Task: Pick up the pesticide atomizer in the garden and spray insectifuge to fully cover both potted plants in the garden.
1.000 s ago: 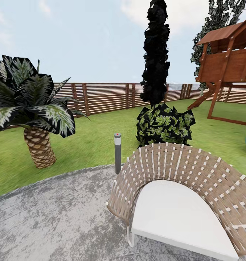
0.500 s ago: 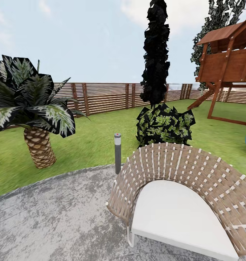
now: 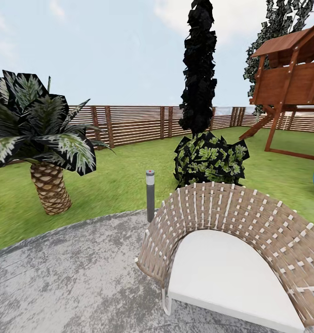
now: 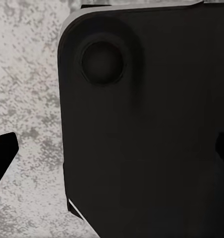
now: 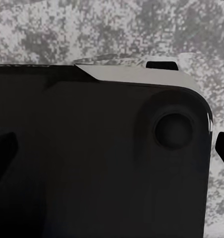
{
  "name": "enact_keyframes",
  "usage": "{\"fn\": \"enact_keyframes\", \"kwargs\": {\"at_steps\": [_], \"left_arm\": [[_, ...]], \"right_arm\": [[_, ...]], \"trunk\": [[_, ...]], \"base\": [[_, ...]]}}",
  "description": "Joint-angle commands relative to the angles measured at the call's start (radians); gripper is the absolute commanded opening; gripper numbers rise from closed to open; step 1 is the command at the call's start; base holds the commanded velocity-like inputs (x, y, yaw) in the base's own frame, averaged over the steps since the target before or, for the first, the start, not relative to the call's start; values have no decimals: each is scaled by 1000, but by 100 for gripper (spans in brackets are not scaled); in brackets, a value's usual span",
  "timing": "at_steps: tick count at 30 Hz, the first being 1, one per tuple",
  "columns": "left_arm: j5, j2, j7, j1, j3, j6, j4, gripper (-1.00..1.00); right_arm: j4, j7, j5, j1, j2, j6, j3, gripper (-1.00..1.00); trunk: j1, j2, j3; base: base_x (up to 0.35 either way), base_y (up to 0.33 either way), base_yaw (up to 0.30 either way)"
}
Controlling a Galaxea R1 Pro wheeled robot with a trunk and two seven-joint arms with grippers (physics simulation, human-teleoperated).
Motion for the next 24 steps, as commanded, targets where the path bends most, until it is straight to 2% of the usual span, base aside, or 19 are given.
{"fn": "enact_keyframes", "kwargs": {"at_steps": [1,7,24], "left_arm": [[1,0,0,0,0,-2,0,100],[0,0,0,0,-3,-3,-1,100],[0,0,0,0,-6,-3,-1,100]], "right_arm": [[1,0,1,-1,0,-4,0,100],[1,-1,0,-1,0,-6,0,100],[1,-1,1,-1,0,-6,1,100]], "trunk": [[0,0,-1],[0,0,-1],[0,0,-1]], "base": [[0,0,0],[0,0,91],[0,0,267]]}}
